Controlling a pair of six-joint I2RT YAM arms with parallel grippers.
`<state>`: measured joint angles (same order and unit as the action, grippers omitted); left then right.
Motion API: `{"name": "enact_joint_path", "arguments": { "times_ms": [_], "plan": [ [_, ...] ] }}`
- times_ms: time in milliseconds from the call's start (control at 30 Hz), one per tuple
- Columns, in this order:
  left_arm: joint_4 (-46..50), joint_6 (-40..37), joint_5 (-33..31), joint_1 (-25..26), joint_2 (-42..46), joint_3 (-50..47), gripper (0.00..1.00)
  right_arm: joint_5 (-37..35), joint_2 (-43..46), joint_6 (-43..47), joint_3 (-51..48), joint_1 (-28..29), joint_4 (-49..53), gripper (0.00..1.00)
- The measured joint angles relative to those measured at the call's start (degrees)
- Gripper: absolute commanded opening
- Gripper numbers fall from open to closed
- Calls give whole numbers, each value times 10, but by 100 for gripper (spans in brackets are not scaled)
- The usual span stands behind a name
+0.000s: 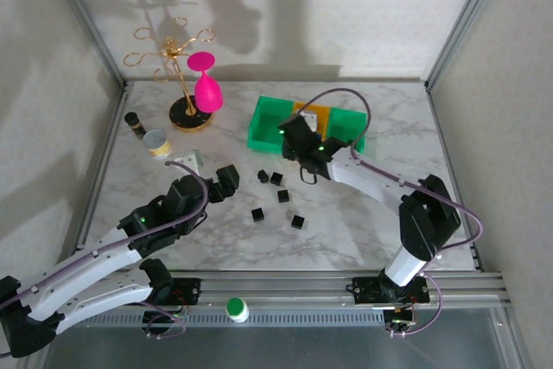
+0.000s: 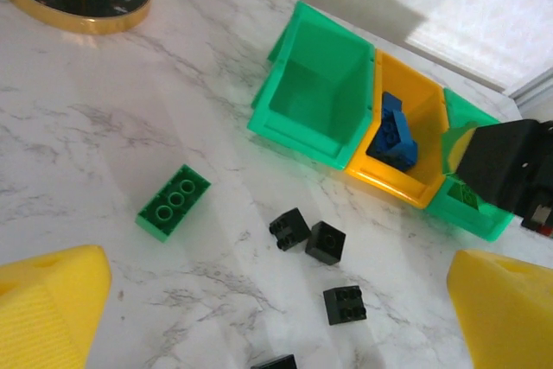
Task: Sort the legos into containers by color
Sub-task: Place the lego in the container.
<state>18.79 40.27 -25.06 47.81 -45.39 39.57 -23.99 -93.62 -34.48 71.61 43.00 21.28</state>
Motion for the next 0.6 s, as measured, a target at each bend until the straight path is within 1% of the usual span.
{"name": "enact_joint_path", "arguments": {
  "times_ms": [167,333,467,600],
  "plan": [
    [-22,-19,31,0,-35,12,100,11,40,12,-50,-84,-3,39],
    [-41,-33,60,0,-66,21,100,24,46,26,-79,-158,-16,39],
    [-53,-42,75,0,-82,30,100,38,42,38,-85,-196,-31,39],
    [-64,-46,84,0,-92,34,100,49,13,49,-83,-214,-55,39]
  ]
}}
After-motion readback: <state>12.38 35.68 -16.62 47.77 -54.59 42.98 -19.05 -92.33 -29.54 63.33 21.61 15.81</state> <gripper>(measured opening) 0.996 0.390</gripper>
